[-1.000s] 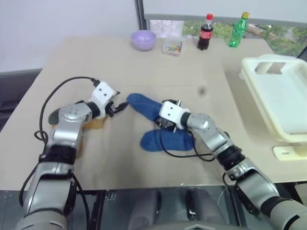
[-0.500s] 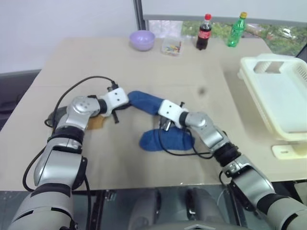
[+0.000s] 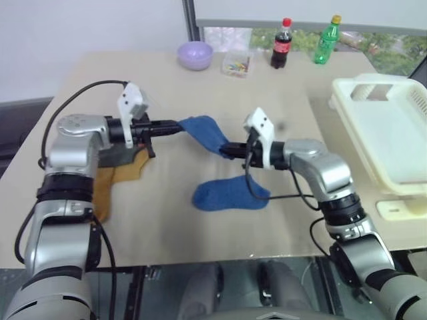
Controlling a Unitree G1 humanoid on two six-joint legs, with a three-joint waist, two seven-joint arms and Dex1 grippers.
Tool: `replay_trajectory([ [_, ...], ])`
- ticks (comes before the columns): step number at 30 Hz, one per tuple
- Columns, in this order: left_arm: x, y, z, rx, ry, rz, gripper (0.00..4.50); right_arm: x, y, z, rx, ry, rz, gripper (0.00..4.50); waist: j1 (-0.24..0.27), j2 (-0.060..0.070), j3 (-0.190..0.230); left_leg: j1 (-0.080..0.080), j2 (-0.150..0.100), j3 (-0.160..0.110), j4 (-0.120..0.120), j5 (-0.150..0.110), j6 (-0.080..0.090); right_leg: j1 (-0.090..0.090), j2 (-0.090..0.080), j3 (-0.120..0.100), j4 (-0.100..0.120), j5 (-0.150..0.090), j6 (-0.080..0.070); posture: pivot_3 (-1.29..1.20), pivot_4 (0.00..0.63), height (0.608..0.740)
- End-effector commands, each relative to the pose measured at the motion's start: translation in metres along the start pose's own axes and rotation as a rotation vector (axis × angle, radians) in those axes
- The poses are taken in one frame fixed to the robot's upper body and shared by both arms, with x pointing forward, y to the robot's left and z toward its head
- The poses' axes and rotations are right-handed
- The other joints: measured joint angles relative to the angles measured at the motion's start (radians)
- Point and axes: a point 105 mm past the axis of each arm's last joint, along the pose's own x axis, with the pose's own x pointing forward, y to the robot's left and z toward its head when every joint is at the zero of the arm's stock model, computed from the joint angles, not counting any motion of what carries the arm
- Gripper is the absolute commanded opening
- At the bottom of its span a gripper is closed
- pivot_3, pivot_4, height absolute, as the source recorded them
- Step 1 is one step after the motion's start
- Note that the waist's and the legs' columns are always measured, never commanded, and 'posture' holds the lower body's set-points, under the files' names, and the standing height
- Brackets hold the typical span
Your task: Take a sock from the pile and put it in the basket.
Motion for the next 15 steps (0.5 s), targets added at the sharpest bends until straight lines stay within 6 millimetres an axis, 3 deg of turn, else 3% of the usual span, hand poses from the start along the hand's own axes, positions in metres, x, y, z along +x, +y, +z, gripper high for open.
replay_trajectory([
  [1, 0.002, -0.014, -0.010, -0.150, 0.072, -0.069, 0.06, -0.014, -0.005, 0.020, 0.211, -0.030, 0.029, 0.02, -0.002, 0.001, 0.000, 0.001, 0.000, 0.000, 0.000, 0.000, 0.000, 0.001, 0.000, 0.000, 0.000, 0.000, 0.000, 0.00, 0.150, 0.740],
  [4, 0.008, -0.023, -0.022, -0.221, 0.131, -0.108, 0.06, -0.022, -0.018, 0.020, 0.358, -0.021, 0.037, 0.02, -0.002, 0.001, 0.000, 0.002, 0.000, 0.000, 0.000, 0.000, 0.000, 0.001, 0.001, 0.000, 0.001, 0.000, 0.000, 0.00, 0.150, 0.740],
  [11, 0.001, -0.030, -0.011, -0.419, 0.134, -0.213, 0.06, -0.036, -0.018, 0.026, 0.544, -0.015, 0.155, 0.02, -0.006, 0.001, 0.002, -0.001, 0.000, 0.001, 0.000, 0.000, 0.000, -0.001, 0.001, 0.001, -0.001, 0.000, 0.000, 0.00, 0.150, 0.740],
  [15, 0.001, -0.030, -0.005, -0.537, 0.125, -0.264, 0.06, -0.039, -0.032, 0.034, 0.675, -0.062, 0.147, 0.02, -0.010, 0.001, 0.002, -0.001, 0.000, 0.002, -0.001, 0.000, 0.000, -0.001, 0.002, 0.002, 0.000, 0.000, 0.000, 0.00, 0.150, 0.740],
])
